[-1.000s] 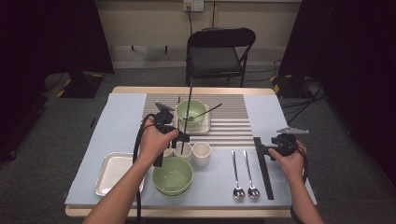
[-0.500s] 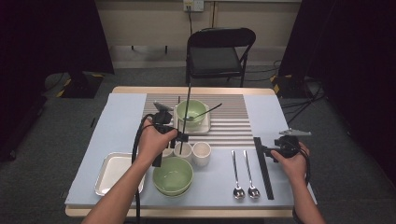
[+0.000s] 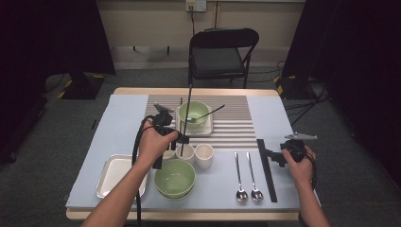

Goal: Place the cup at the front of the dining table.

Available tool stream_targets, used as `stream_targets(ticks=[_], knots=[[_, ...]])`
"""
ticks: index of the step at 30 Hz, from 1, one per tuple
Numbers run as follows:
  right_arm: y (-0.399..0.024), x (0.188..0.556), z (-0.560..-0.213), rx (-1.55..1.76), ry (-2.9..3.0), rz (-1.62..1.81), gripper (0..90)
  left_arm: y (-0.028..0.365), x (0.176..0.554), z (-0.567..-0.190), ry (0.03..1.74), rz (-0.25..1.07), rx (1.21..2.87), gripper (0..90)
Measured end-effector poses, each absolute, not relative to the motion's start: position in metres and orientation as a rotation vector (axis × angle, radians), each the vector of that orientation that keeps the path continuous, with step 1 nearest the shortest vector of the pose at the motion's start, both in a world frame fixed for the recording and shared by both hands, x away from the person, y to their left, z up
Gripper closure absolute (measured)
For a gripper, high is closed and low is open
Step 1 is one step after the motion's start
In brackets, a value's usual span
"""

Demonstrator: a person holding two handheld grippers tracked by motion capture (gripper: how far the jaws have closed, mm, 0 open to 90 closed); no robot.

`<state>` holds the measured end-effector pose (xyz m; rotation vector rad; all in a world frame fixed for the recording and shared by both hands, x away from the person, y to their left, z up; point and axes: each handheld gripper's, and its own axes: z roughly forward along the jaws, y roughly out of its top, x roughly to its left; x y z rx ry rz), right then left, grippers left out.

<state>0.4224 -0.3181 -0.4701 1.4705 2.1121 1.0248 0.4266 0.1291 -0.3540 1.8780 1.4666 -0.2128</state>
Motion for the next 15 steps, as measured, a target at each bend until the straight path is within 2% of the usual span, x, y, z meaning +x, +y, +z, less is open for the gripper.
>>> stream_targets(ticks=[15], knots=[[-0.3280, 0.4177, -0.4729, 1.453, 2.131, 0.972, 20.1, 0.1362, 0.4312, -0.3547, 1.489, -0.203, 1.873, 86.7]])
